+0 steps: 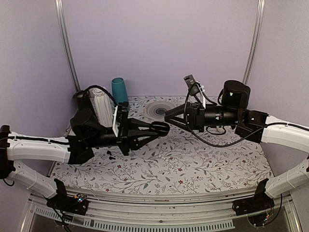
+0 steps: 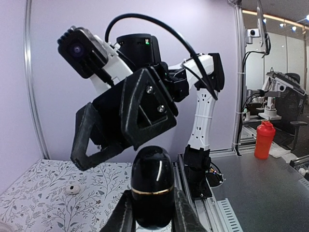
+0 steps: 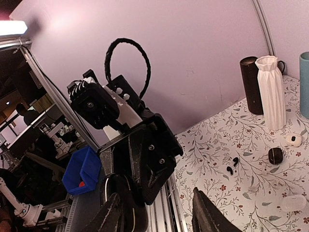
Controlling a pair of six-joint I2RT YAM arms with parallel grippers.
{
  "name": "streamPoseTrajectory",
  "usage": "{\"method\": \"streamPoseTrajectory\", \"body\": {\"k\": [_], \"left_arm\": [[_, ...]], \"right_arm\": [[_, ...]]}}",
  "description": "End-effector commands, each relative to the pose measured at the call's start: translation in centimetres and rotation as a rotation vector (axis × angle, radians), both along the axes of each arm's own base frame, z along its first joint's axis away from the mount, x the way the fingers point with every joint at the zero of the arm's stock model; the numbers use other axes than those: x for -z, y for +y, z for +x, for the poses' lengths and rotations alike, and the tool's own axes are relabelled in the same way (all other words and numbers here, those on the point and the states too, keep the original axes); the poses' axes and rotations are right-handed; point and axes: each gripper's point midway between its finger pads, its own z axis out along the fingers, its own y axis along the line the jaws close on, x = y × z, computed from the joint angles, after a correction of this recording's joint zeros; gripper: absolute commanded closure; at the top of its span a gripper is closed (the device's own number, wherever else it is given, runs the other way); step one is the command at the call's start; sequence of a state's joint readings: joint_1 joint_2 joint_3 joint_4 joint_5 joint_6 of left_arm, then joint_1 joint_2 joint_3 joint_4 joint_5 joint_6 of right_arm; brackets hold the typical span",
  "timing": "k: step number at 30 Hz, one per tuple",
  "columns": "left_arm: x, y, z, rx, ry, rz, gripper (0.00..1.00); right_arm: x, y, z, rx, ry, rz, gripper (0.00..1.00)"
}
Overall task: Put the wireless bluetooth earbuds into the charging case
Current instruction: Close the charging case with the earbuds, then pass from the left arm to the right
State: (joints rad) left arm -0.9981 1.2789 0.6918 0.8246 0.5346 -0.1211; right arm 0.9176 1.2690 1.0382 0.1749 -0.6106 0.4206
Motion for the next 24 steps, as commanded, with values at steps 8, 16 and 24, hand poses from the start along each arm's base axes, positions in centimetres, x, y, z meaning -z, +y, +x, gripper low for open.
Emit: {"method": "streamPoseTrajectory", "body": {"k": [8, 16, 24], "left_arm": [[-0.9, 0.0, 1.2, -0.008, 0.064, -0.025, 1.0], [-1.3, -0.6, 2.1, 0.005, 0.159, -0.02, 1.0], [-1.9, -0.5, 3.0, 0.028, 0.245, -0.034, 1.0]], "right_arm": [[-2.6, -1.8, -1.3, 0.014, -0.096, 0.08, 0.47], [-2.5, -1.2, -2.6, -0.058, -0.112, 0.091, 0.47], [-1.4, -0.7, -2.3, -0.054, -0.098, 0.067, 0.5]]}}
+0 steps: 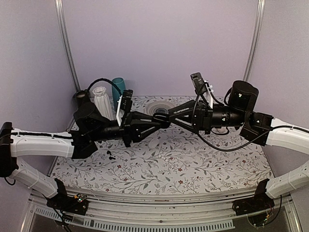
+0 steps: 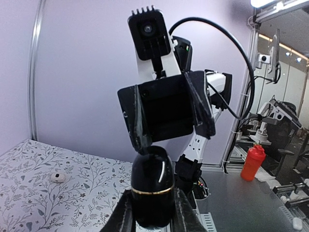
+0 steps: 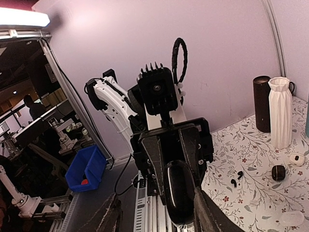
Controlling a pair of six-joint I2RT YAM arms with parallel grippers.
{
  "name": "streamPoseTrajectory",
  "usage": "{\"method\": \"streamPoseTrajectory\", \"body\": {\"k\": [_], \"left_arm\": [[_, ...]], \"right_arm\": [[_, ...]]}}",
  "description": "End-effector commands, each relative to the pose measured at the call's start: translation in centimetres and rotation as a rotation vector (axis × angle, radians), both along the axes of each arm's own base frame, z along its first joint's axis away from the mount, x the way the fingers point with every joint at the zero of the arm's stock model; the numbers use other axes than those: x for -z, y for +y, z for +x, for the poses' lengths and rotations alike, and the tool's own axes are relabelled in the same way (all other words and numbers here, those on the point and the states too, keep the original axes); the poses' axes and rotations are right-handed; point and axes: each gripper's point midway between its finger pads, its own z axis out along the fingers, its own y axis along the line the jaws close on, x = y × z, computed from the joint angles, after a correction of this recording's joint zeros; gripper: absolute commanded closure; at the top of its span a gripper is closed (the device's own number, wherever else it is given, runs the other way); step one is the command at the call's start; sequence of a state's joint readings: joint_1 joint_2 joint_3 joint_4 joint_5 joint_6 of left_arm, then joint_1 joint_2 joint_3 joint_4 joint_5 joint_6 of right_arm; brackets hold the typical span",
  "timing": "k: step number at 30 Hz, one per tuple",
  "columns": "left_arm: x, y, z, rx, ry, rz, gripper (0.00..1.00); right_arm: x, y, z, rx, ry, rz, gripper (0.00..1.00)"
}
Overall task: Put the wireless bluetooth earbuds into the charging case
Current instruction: Pass from the left arm to the right
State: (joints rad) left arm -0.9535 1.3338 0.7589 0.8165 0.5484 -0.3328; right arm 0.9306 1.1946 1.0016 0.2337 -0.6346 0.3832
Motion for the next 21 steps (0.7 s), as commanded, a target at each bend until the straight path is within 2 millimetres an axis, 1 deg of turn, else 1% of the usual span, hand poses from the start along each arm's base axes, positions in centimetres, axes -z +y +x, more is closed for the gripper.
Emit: {"method": "streamPoseTrajectory", "body": {"k": [1, 6, 13, 19, 21], "left_arm": [[-1.4, 0.0, 0.7, 0.018, 0.047, -0.028, 1.0], [-1.5, 0.0, 0.7, 0.036, 0.065, -0.031, 1.0], [-1.6, 0.3, 2.1, -0.01, 0.117, -0.039, 1.0], [-1.3, 0.3, 2.3, -0.01, 0.137, -0.035, 1.0], [-1.4, 0.3, 2.4, -0.014, 0.141, -0.036, 1.0]], "right_arm": [[0.9, 0.6, -0.1, -0.009, -0.005, -0.01, 0.51], [1.0, 0.4, 0.8, 0.05, -0.004, -0.012, 0.53], [1.7, 1.0, 0.7, 0.033, 0.015, -0.027, 0.59], [1.8, 1.2, 0.9, 0.044, 0.028, -0.024, 0.67], [2.0, 1.4, 1.0, 0.038, 0.032, -0.028, 0.69]]}}
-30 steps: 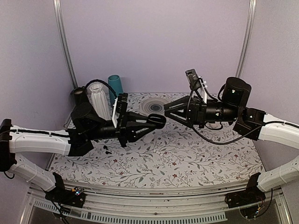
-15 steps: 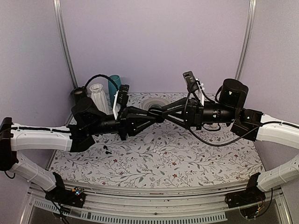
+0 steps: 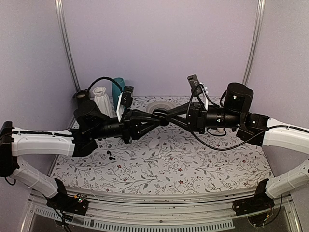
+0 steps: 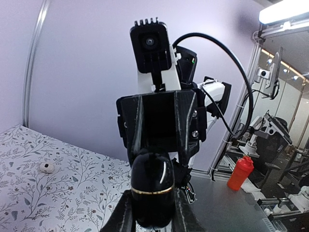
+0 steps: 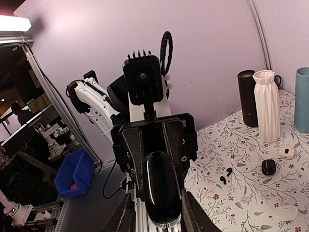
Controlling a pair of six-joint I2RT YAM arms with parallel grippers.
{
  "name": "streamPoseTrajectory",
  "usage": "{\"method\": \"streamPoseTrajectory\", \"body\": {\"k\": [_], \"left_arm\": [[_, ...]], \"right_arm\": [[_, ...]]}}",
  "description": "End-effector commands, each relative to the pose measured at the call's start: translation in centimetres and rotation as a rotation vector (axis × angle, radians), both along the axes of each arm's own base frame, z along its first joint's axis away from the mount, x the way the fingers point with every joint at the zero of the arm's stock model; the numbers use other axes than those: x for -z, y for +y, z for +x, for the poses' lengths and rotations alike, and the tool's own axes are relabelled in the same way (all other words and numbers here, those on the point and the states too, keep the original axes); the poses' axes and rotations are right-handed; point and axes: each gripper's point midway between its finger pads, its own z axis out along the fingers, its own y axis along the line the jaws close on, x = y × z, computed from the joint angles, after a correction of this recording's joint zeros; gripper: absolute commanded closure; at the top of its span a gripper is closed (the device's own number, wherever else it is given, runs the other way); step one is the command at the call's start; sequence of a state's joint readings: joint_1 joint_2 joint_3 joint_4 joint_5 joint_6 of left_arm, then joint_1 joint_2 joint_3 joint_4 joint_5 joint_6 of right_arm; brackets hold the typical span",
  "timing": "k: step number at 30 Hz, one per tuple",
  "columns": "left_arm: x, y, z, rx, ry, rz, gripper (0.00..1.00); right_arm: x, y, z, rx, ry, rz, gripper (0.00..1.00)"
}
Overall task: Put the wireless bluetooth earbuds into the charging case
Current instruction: Pass from the left arm to the right
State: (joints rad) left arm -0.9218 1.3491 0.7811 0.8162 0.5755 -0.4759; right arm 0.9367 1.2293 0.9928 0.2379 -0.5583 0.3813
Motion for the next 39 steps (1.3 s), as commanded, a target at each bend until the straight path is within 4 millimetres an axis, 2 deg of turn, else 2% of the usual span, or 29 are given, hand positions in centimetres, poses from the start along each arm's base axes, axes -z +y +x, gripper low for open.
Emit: {"method": "streamPoseTrajectory", "body": {"k": [1, 18, 20, 23, 30, 33, 35, 37, 39], "left_arm": [[-1.0, 0.2, 1.5, -0.041, 0.011, -0.024, 1.0], [-0.9, -0.1, 2.3, -0.052, 0.031, -0.031, 1.0], [-0.9, -0.1, 2.4, -0.057, 0.033, -0.03, 1.0], [-0.9, -0.2, 2.5, -0.056, 0.032, -0.033, 1.0], [-0.8, -0.1, 2.5, -0.057, 0.032, -0.038, 1.0], [-0.8, -0.1, 2.5, -0.058, 0.03, -0.037, 1.0], [-0.7, -0.1, 2.4, -0.057, 0.027, -0.036, 1.0], [-0.6, 0.0, 2.5, -0.062, 0.029, -0.034, 0.96], [-0.6, 0.2, 2.7, -0.08, 0.033, -0.036, 0.82]], "right_arm": [[0.4, 0.7, -0.7, -0.034, 0.012, 0.004, 0.69], [0.7, 1.0, -0.6, -0.047, 0.035, -0.003, 0.8], [0.7, 1.1, -0.6, -0.05, 0.038, -0.003, 0.79], [0.9, 1.2, -0.8, -0.063, 0.047, -0.01, 0.73], [1.0, 1.1, -0.5, -0.045, 0.059, -0.007, 0.74], [1.0, 1.0, -0.5, -0.039, 0.059, -0.002, 0.79], [0.9, 1.0, -0.5, -0.037, 0.061, 0.003, 0.86], [0.9, 1.0, -0.5, -0.037, 0.065, 0.007, 0.89], [0.8, 1.0, -0.4, -0.032, 0.068, 0.01, 0.91]]}}
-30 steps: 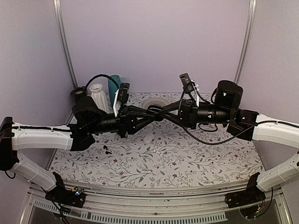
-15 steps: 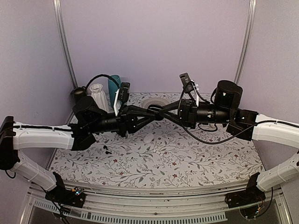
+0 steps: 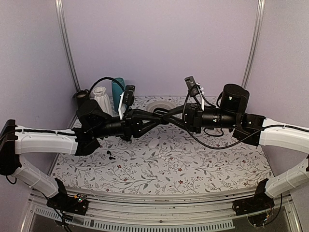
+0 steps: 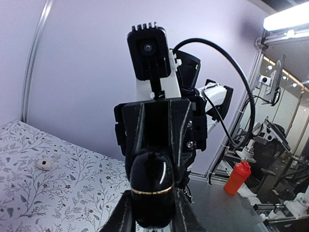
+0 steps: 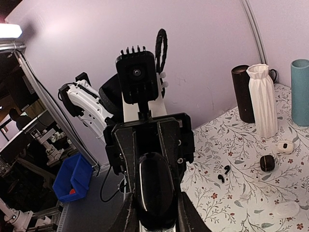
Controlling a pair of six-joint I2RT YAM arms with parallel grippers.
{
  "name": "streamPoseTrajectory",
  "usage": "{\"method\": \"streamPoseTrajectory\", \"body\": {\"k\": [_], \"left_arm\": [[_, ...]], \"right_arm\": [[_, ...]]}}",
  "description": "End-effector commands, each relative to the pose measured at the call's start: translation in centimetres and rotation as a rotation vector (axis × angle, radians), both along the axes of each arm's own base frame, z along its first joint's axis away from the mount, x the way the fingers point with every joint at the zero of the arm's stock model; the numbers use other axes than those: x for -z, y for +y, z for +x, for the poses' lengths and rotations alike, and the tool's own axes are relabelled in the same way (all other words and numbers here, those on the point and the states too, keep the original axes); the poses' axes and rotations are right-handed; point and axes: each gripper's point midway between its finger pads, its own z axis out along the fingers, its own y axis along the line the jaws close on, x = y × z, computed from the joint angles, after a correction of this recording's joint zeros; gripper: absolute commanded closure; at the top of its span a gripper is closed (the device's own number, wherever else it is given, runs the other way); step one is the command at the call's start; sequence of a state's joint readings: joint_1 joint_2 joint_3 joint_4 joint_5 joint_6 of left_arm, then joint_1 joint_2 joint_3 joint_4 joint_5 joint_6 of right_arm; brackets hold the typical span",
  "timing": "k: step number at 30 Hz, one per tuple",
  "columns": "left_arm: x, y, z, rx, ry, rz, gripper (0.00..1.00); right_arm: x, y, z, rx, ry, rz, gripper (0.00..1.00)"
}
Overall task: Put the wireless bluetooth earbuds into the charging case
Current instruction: Pass from the left arm to the right, then place the charging case with the earbuds at the center of the board.
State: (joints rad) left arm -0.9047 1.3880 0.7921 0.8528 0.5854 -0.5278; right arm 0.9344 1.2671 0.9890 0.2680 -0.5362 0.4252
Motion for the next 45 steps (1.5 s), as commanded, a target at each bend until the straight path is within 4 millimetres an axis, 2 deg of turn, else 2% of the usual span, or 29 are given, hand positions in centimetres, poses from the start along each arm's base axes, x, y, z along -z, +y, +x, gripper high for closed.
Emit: {"method": "streamPoseTrajectory", "body": {"k": [1, 7, 9, 14, 19, 24, 33, 38, 45], "left_arm": [[-0.9, 0.7, 1.9, -0.097, -0.008, -0.027, 0.71], [-0.2, 1.6, 2.7, -0.176, 0.004, -0.011, 0.15], [0.0, 2.0, 3.0, -0.202, 0.005, -0.004, 0.05], [0.4, 2.6, 3.4, -0.243, -0.002, 0.014, 0.04], [0.5, 3.1, 3.7, -0.273, 0.0, 0.022, 0.04], [0.5, 3.7, 4.2, -0.303, 0.001, 0.025, 0.04], [-0.1, 3.7, 5.7, -0.308, 0.006, 0.029, 0.04], [-0.3, 3.7, 6.0, -0.293, 0.017, 0.029, 0.04], [-0.2, 4.4, 6.4, -0.306, 0.019, 0.045, 0.04]], "right_arm": [[-0.1, 0.3, -1.3, -0.052, 0.022, 0.017, 0.91], [0.6, -0.2, 0.2, 0.015, 0.055, 0.009, 0.94], [0.8, -0.7, 0.8, 0.047, 0.064, 0.008, 0.94], [2.2, -2.5, 3.5, 0.177, 0.111, -0.013, 0.94], [4.9, -5.7, 7.3, 0.34, 0.193, -0.044, 0.95], [8.3, -10.2, 11.5, 0.525, 0.311, -0.088, 0.95], [14.0, -17.0, 16.8, 0.74, 0.486, -0.148, 0.94], [17.6, -19.8, 19.5, 0.83, 0.56, -0.192, 0.94], [22.9, -22.2, 22.4, 0.899, 0.669, -0.235, 0.94]]}}
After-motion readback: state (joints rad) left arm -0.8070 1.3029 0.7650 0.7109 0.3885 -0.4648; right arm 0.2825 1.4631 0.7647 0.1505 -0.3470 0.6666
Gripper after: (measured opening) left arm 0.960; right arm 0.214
